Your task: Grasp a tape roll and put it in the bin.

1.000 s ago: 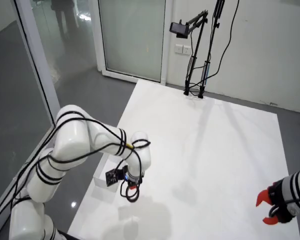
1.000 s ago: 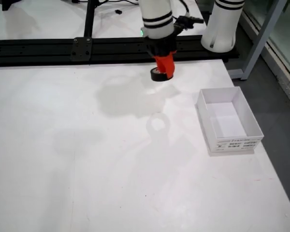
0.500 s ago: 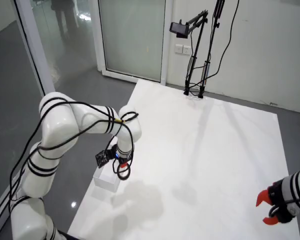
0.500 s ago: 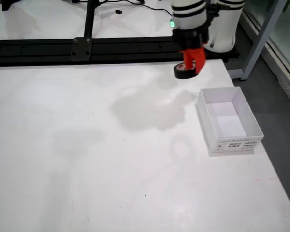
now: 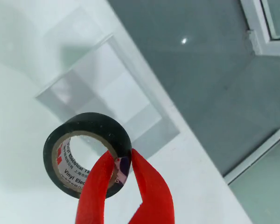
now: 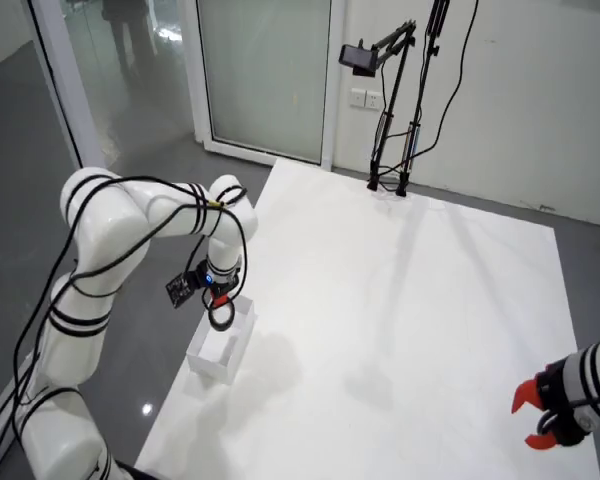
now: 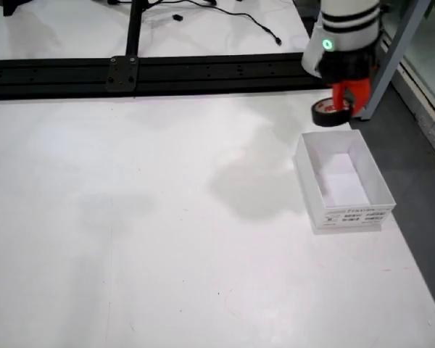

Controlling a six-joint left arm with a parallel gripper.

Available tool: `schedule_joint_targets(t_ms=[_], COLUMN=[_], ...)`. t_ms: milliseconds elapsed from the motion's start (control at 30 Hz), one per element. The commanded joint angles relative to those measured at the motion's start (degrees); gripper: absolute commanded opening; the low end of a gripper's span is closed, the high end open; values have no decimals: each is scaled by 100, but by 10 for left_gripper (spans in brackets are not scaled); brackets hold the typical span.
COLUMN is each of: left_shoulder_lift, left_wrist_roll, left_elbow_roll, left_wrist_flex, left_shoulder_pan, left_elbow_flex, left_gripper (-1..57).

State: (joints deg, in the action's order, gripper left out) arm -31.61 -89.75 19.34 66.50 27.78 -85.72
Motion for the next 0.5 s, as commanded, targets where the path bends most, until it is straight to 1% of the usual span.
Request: schedule_joint_targets(t_ms=[33, 167, 200, 500], left_shoulder_lift=[-978, -1268, -1303, -1391], left_wrist_roll=[555, 555, 555, 555], left_elbow_roll=[-194, -229, -220, -211], left_wrist_flex=[-955, -1447, -1509, -1702], left_shoulder_pan=[-1108, -1037, -1011, -985], left_elbow_flex=[-14, 3, 12, 12], left_gripper=[-9, -9, -9, -9])
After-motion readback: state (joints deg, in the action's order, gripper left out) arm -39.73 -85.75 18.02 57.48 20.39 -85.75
